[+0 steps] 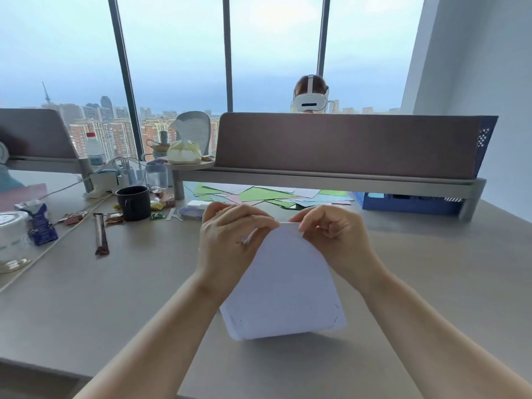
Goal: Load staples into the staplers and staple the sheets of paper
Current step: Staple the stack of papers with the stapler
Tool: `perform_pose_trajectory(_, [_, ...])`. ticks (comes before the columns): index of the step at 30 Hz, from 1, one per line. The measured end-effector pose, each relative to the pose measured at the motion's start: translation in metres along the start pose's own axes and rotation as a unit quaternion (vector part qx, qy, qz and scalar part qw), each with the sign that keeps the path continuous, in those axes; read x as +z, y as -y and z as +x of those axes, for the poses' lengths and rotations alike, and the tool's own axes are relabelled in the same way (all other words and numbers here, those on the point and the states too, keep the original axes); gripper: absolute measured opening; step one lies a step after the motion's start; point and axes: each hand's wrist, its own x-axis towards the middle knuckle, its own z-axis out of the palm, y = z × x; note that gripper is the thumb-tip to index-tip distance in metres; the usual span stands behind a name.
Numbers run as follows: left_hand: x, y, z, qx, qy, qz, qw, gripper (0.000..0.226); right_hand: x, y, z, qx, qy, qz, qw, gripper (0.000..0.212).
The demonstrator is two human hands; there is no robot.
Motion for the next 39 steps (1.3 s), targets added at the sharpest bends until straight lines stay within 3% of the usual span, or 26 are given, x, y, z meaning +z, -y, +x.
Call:
perform_pose_trajectory(3, [0.007,-0.003,-0.001,-0.014,0.005,-0.020,1.000,0.013,-0.007,0.001,-0.004,0.005,-0.010,-0.017,1.000,0.026])
perform_pose_trajectory(7, [0.018,-0.013,0.003,-0.110,0.052,-0.088,0.989,0.004,-0.018,0.005,-0.010,0.058,-0.071,-0.007,0.996,0.027])
perform_pose_trajectory(10, [0.028,-0.025,0.012,-0.215,0.068,-0.142,0.964,0.023,-0.031,0.008,-0.017,0.111,-0.058,-0.021,0.992,0.005])
perform_pose_trajectory(13, [0.041,-0.033,0.023,-0.300,0.052,-0.167,0.938,0.032,-0.052,0.003,-0.028,0.147,-0.017,-0.084,0.986,0.012])
perform_pose_trajectory(17, [0.059,-0.040,0.030,-0.338,0.031,-0.201,0.919,0.025,-0.082,-0.006,-0.046,0.172,-0.033,-0.182,0.967,0.027])
perform_pose_trajectory(20, [0.072,-0.054,0.030,-0.331,0.070,-0.220,0.915,0.013,-0.102,-0.002,-0.057,0.172,-0.088,-0.203,0.960,0.027])
perform_pose_trajectory(21, [0.078,-0.057,0.027,-0.331,0.085,-0.195,0.919,0.018,-0.108,0.000,-0.060,0.168,-0.112,-0.201,0.958,0.027])
perform_pose_trajectory(22, [0.084,-0.059,0.025,-0.345,0.108,-0.167,0.917,0.037,-0.113,0.002,-0.062,0.166,-0.137,-0.199,0.956,0.027])
perform_pose_trajectory(23, [0.090,-0.060,0.023,-0.376,0.129,-0.163,0.903,0.056,-0.119,0.004,-0.065,0.165,-0.158,-0.203,0.952,0.027])
perform_pose_trajectory(25, [0.101,-0.067,0.022,-0.484,0.185,-0.280,0.808,0.080,-0.132,0.008,-0.073,0.169,-0.195,-0.233,0.938,0.025])
perform_pose_trajectory(26, [0.106,-0.072,0.020,-0.518,0.233,-0.355,0.743,0.077,-0.140,0.010,-0.078,0.172,-0.211,-0.247,0.930,0.025])
perform_pose_trajectory(27, [0.111,-0.079,0.018,-0.527,0.293,-0.414,0.682,0.059,-0.147,0.012,-0.083,0.176,-0.227,-0.255,0.923,0.025])
perform_pose_trajectory(28, [0.115,-0.088,0.015,-0.510,0.355,-0.439,0.649,0.033,-0.154,0.015,-0.089,0.182,-0.245,-0.263,0.915,0.024])
perform_pose_trajectory(29, [0.121,-0.097,0.013,-0.476,0.401,-0.443,0.645,0.012,-0.161,0.019,-0.095,0.190,-0.262,-0.269,0.907,0.022])
perform_pose_trajectory(30, [0.126,-0.107,0.012,-0.448,0.426,-0.434,0.655,0.008,-0.169,0.023,-0.102,0.195,-0.280,-0.280,0.897,0.019])
perform_pose_trajectory(33, [0.150,-0.141,0.011,-0.411,0.443,-0.417,0.678,0.015,-0.195,0.030,-0.128,0.221,-0.336,-0.303,0.864,0.020])
perform_pose_trajectory(39, [0.197,-0.221,0.010,-0.374,0.423,-0.386,0.730,0.013,-0.242,0.061,-0.194,0.311,-0.361,-0.256,0.841,0.016])
